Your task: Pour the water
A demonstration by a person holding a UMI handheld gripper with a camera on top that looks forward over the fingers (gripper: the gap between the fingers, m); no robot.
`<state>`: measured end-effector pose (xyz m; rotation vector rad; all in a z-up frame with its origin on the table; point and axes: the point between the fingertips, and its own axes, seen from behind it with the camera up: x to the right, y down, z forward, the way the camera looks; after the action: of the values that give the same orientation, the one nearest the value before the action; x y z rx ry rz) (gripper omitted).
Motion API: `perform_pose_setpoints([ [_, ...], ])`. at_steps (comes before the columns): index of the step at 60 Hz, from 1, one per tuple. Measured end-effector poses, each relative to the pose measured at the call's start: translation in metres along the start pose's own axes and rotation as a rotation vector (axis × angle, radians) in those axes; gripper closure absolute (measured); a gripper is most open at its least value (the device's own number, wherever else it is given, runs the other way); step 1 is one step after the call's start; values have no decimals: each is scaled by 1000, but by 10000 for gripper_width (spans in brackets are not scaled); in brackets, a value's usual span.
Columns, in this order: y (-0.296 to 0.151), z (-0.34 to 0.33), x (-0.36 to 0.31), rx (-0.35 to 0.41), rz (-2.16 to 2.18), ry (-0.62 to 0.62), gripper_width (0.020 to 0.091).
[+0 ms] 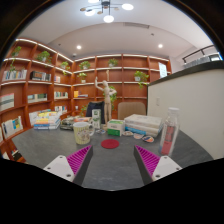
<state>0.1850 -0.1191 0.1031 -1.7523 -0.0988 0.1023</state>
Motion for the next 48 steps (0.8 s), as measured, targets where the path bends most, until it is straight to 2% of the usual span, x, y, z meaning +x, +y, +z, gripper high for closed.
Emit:
perform_pose_setpoints([
  [8, 15, -14, 32, -27, -18, 45, 228],
  [9, 7, -6, 35, -33, -24, 51, 227],
  [14, 27, -31, 85, -47, -45, 118, 226],
  [19, 24, -40, 119, -28, -52, 168, 230],
  [27, 1, -20, 140, 33, -56, 139, 223],
  [36, 5, 15, 154, 14, -82, 128, 233],
  [41, 3, 32, 152, 20, -82, 107, 303],
  [48, -2, 55, 156, 42, -91, 79, 511],
])
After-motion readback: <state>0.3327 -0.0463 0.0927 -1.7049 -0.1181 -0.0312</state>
